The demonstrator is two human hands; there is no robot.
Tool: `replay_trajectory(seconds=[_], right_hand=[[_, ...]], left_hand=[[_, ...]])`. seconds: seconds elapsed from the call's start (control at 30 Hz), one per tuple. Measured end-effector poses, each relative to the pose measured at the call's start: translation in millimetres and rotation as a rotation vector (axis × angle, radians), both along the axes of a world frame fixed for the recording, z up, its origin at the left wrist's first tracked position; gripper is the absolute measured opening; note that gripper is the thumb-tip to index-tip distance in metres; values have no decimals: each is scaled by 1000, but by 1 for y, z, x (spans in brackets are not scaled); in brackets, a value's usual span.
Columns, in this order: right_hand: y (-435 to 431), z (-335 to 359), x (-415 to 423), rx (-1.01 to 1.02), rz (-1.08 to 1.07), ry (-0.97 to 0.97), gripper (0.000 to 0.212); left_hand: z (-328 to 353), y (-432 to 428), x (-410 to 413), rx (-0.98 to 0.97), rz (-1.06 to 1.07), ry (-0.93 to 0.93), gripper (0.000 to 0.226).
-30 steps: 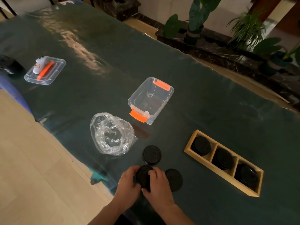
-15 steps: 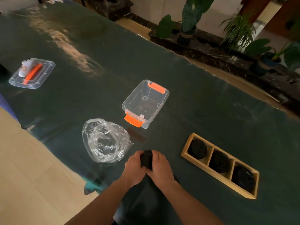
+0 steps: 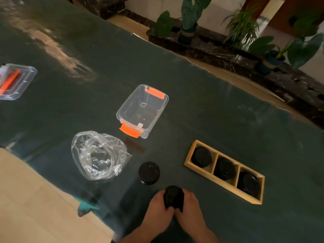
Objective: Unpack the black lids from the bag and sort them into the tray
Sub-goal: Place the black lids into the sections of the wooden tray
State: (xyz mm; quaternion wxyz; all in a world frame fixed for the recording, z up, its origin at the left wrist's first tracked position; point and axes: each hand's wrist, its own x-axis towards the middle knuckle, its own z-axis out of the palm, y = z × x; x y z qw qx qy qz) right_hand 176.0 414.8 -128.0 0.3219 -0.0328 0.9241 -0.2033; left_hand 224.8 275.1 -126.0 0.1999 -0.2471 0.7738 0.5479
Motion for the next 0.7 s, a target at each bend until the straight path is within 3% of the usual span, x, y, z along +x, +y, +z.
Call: replay_trajectory(seconds=[0.17,0.27,0.33,0.47,0.7], right_hand=[[-5,2,4,-121,-278,-83,67],[-15,11,2,-224,-368,-102,68],[-30,19,-3,-325,-393,-104,65],[-71,29,-18,-479,-420,-106,57],[-106,26,-36,-524,-456,-120,47]], left_hand=[[-2,13,-3,49,71,-48,63],[11,4,1,31,181,80,65],[19,-8,2,-9,307,171,70],[26,-39,-6,-80,429,172,66],[19,-67,-32,-84,454,116,65]])
